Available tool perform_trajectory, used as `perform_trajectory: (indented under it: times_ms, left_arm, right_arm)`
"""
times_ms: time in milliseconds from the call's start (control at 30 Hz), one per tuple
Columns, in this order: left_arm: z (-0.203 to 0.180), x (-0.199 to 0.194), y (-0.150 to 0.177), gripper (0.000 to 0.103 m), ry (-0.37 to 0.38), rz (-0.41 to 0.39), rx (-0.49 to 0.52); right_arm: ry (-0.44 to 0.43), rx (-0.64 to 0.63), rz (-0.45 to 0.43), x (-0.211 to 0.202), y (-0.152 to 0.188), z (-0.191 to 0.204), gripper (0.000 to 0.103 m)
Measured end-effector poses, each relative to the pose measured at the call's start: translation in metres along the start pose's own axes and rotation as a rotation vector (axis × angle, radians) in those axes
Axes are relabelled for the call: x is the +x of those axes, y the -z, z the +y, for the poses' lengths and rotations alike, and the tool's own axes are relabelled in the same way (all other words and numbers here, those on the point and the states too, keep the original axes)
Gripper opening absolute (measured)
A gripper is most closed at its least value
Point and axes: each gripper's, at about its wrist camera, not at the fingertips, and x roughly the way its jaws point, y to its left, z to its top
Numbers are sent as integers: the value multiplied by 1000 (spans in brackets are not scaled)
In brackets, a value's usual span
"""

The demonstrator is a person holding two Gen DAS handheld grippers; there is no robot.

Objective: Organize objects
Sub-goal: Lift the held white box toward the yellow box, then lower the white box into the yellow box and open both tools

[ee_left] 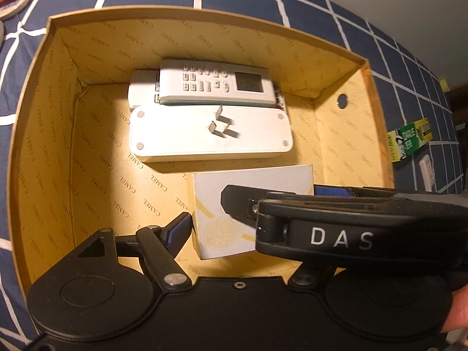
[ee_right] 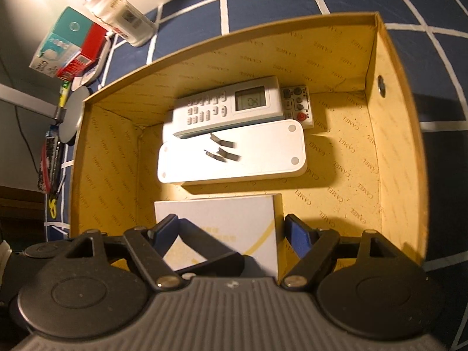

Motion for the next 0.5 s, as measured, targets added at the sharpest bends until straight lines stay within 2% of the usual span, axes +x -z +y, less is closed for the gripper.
perform_trajectory:
  times_ms: [267,500]
  left_arm:
    - [9,29,-15,68,11,62,-3]
    - [14,37,-23,68,1,87,2]
  right_arm:
    - [27,32,37,28,-12,-12,78]
    - [22,55,61,40,-17,-15,78]
